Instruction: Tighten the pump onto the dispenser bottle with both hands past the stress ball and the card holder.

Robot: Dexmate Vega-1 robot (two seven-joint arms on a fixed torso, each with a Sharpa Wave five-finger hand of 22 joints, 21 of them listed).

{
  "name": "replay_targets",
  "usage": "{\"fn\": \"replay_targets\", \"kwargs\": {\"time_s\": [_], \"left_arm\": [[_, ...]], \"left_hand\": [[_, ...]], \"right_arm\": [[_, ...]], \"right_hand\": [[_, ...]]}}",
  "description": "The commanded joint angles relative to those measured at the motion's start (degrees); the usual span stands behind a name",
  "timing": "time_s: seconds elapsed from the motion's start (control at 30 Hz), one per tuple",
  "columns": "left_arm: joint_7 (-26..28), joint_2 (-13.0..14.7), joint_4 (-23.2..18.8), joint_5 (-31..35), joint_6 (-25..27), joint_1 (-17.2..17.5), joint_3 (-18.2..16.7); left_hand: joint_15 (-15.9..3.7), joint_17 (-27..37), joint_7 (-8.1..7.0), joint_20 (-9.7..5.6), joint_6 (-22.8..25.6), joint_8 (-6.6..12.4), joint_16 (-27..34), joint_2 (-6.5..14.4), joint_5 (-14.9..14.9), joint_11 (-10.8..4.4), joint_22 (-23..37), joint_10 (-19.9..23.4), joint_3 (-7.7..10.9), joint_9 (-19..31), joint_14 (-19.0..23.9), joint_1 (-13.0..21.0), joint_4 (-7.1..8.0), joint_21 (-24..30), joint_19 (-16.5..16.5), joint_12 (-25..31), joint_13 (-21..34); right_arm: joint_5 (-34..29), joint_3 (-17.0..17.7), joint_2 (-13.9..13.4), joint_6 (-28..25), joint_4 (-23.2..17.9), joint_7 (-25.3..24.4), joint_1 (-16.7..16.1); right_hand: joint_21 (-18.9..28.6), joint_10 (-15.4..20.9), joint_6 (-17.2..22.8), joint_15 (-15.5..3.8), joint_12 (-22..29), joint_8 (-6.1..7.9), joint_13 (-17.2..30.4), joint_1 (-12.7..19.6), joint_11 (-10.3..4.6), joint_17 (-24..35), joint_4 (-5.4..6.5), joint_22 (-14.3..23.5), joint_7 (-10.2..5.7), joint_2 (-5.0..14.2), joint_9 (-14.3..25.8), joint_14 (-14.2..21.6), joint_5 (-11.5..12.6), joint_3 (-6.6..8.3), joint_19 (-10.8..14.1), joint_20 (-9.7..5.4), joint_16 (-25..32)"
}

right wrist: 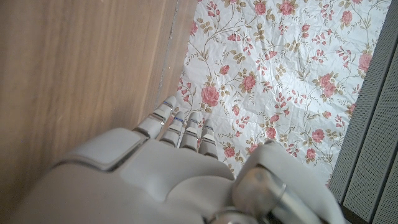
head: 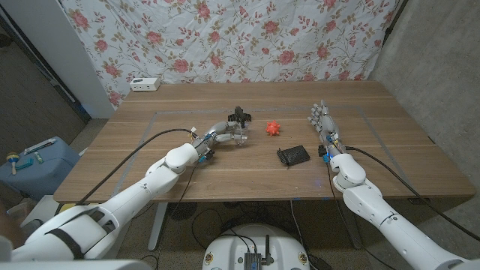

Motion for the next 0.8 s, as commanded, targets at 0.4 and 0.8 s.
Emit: {"fn": "replay_targets", "kwargs": {"time_s": [0.4,0.8], "left_arm": [[3.90,-2.31,2.93,-0.08,-4.31,0.43,-1.02],[6.41,-1.84,0.98,0.48,-4.42,1.59,-1.88]], "left_hand": [[-6.75,0.36,0.67,-6.46,5.16,1.25,0.63,2.06,-3.18,-0.25,-0.02,4.47,2.27,0.54,6.25,1.91,0.23,0.48,4.84,1.45,1.64],[-6.66,0.32,1.17,-6.83,7.34,1.69,0.39,2.43,-4.51,-0.10,-0.06,6.29,3.18,0.69,8.36,2.57,0.09,0.38,7.10,1.82,2.37]], "right_arm": [[0.16,-0.44,0.64,-0.36,0.64,0.22,0.51],[-0.11,-0.60,0.51,-1.03,-0.37,-0.50,0.15]], "right_hand": [[0.34,0.20,0.18,0.09,-0.15,0.06,0.07,-0.42,-0.23,0.11,0.09,0.24,-0.21,0.14,0.16,-0.01,-0.11,0.44,-0.04,-2.88,-0.16],[0.36,0.31,0.38,0.13,-0.12,0.12,0.07,-0.52,-0.19,0.13,0.14,0.25,-0.26,0.20,0.16,0.02,-0.14,0.52,-0.01,-2.76,-0.16]]}}
